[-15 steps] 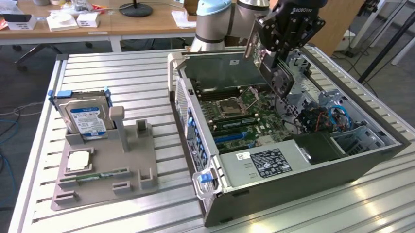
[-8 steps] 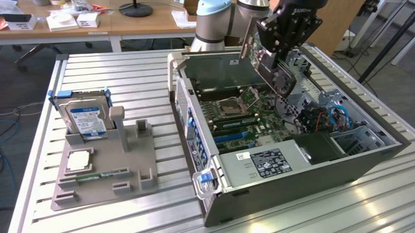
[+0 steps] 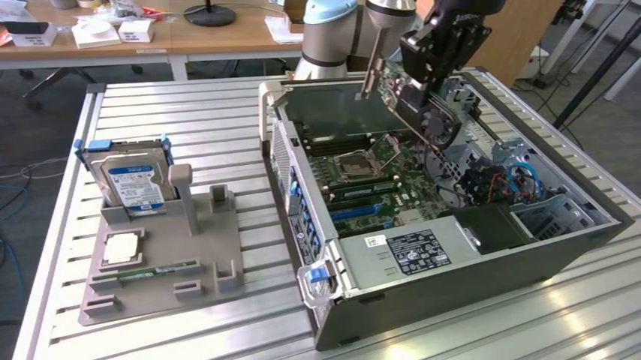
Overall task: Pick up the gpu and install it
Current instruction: 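Insert the gpu into the slot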
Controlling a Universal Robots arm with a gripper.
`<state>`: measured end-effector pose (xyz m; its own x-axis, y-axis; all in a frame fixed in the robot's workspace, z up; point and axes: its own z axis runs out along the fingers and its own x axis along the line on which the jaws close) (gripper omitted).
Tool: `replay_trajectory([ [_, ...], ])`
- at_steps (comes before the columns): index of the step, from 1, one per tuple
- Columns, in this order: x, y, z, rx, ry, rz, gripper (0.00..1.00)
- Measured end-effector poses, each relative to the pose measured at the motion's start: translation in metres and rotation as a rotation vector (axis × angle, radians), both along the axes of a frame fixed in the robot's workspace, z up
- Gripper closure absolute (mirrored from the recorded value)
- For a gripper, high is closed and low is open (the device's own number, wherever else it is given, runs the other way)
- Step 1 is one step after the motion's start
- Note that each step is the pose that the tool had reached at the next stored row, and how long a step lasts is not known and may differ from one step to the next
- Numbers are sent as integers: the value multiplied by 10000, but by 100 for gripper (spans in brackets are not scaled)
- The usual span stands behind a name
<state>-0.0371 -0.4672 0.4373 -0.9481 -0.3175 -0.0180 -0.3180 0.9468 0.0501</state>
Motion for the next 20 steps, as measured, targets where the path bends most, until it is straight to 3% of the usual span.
replay_trajectory([
  [20, 0, 0, -15, 1, 0, 3611, 74],
])
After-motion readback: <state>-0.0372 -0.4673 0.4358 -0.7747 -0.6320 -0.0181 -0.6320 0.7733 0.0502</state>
